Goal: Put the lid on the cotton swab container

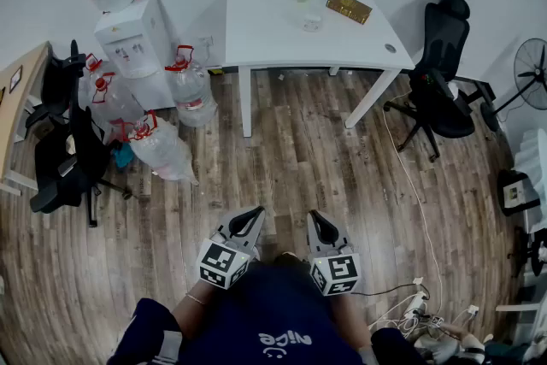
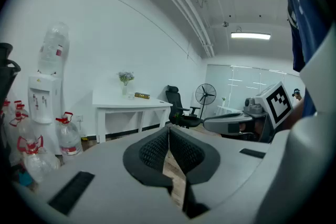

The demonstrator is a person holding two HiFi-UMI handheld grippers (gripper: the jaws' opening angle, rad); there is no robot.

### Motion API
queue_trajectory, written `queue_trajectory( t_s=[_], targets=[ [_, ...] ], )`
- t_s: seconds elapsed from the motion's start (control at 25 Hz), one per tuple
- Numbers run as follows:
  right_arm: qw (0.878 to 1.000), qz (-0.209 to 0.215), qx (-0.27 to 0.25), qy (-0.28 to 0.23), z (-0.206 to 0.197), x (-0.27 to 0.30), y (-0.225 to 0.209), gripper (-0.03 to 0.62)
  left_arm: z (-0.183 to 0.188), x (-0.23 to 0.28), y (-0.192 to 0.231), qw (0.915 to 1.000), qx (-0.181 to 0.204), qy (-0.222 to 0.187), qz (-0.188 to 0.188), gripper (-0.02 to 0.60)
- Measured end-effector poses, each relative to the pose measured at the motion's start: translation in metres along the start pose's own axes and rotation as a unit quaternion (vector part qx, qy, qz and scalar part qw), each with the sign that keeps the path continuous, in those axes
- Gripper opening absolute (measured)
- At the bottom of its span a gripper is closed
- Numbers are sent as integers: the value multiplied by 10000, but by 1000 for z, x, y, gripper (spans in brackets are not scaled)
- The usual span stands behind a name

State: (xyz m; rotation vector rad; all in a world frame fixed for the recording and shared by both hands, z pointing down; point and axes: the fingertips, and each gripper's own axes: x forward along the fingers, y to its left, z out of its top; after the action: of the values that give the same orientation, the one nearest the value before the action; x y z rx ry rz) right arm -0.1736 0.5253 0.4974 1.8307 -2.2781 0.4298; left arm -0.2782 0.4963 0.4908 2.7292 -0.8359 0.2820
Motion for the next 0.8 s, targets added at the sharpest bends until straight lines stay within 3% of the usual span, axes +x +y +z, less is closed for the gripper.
queue_trajectory(
  t_s=[0.52,0.8],
  targets=[
    [9998,-73,159,23,-7,9,-2,57,-10,7,11,9998,-82,177,-93,23],
    [9993,162,148,299,-16,46,-33,57,-8,41,33,9990,-138,384,190,23]
  ],
)
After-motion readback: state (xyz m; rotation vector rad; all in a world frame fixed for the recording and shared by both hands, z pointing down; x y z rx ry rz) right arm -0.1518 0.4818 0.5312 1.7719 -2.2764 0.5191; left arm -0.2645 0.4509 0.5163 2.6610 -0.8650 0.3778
